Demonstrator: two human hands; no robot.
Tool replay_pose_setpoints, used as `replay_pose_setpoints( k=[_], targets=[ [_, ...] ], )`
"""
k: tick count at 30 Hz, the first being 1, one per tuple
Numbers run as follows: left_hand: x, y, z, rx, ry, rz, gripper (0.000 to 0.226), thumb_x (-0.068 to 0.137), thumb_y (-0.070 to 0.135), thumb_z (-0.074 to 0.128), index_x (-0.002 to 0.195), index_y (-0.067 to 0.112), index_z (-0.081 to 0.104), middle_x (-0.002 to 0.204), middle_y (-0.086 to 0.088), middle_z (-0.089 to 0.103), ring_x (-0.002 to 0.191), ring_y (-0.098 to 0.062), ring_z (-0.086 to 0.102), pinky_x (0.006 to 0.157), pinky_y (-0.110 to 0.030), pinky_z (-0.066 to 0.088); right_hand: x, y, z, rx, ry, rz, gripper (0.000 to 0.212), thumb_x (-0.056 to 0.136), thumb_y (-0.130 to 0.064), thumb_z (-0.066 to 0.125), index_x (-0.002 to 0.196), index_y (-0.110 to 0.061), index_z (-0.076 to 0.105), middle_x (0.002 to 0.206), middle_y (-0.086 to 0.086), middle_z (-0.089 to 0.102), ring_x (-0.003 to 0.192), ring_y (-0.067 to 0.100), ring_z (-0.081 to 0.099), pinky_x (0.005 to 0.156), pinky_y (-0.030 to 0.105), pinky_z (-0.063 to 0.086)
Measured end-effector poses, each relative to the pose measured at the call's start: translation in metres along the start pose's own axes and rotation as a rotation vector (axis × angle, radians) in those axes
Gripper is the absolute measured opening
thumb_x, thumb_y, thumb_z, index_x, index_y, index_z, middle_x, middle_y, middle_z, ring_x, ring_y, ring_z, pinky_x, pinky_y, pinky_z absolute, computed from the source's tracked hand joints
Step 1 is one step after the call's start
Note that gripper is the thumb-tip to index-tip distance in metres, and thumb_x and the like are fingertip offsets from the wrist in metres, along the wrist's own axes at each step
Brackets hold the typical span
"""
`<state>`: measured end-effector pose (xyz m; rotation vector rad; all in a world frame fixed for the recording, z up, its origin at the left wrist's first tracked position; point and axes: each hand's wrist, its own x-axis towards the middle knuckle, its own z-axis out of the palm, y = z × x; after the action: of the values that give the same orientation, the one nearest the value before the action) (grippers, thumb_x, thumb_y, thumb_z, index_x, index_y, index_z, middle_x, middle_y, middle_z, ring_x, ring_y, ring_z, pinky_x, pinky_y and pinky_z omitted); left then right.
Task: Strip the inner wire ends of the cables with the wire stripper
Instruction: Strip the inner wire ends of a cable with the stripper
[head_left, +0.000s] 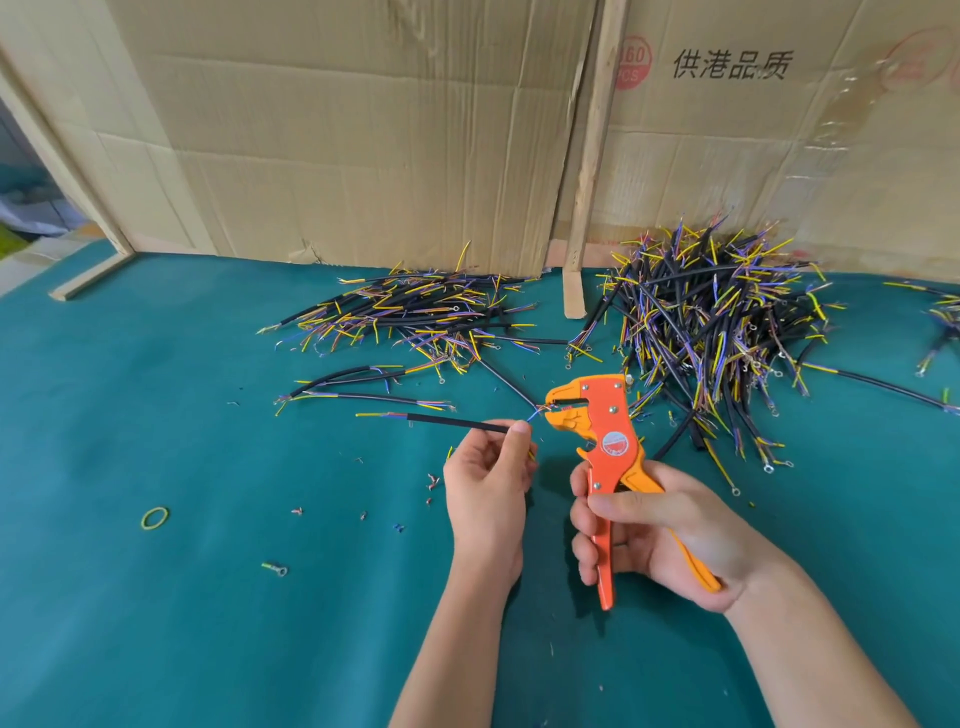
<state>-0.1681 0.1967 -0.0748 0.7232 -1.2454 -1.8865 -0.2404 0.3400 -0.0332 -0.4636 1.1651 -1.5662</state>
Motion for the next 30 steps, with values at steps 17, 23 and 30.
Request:
replay_pose_setpoints(
  k=[17,23,30],
  targets=[
    [-0.001,0.002,-0.001,0.040,-0.026,0.005,0.018,0.094,0.011,0.067,0.077,0.015,0.069,0.066,0.001,0.061,0.059,-0.012,0.051,0.054,-0.018,0.042,-0.002,-0.001,-0.007,-0.015,-0.025,-0.014,0.045,0.067,-0.011,0.089,0.104,-0.002,0.064,0.087,0.023,0.053,0.072,0.039,0.057,0.067,0.051,0.054],
    [-0.001,0.002,0.000,0.013,-0.025,0.003,0.020,0.094,0.008,0.066,0.076,0.016,0.070,0.065,0.001,0.060,0.058,-0.011,0.050,0.053,-0.017,0.041,-0.002,0.000,-0.009,-0.013,-0.053,-0.029,0.058,0.060,-0.012,0.096,0.107,-0.001,0.064,0.088,0.023,0.054,0.075,0.040,0.057,0.070,0.053,0.054],
    [-0.001,0.002,0.000,0.037,-0.026,0.010,0.021,0.093,0.009,0.066,0.074,0.017,0.068,0.064,0.000,0.058,0.059,-0.013,0.049,0.054,-0.018,0.040,-0.001,0.001,-0.005,-0.029,-0.002,-0.019,0.035,0.070,-0.010,0.085,0.097,-0.005,0.063,0.079,0.018,0.049,0.065,0.035,0.054,0.062,0.047,0.053]
  ],
)
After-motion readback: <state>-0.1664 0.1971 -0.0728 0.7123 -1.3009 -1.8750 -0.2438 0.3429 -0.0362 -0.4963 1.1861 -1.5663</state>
